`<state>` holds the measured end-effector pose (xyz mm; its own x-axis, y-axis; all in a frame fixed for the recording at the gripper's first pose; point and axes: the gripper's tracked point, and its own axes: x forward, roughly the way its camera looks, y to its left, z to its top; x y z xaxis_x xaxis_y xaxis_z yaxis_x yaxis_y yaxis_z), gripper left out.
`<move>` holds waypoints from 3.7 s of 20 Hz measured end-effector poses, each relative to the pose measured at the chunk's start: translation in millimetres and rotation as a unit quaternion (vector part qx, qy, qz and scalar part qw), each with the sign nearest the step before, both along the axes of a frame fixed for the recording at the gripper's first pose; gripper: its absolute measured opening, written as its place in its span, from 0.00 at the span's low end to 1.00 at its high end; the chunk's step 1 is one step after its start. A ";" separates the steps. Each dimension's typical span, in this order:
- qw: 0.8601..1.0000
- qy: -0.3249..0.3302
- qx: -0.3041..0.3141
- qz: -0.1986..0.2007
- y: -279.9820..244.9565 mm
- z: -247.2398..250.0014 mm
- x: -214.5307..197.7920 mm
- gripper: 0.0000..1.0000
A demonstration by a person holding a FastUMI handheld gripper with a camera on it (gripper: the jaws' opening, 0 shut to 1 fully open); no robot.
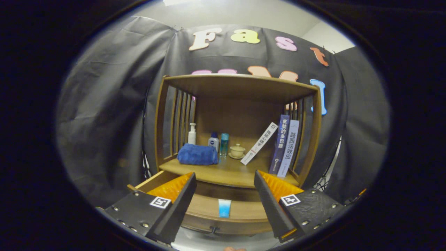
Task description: Pull open the drawer, take out the items inside it, and place them on the countertop above the cabinet.
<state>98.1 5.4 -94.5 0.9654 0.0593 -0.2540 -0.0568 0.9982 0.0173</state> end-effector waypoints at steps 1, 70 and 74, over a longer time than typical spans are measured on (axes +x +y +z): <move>1.000 0.005 0.001 -0.002 -3.0 -5.3 2.6 0.99; 0.979 0.151 0.097 -0.095 5.2 -162.1 -99.9 0.43; 0.986 0.101 0.080 -0.109 -25.6 -104.1 -81.5 0.43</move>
<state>16.6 -20.2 -198.6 0.8900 -0.0895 -0.4471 0.1797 0.9700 0.1635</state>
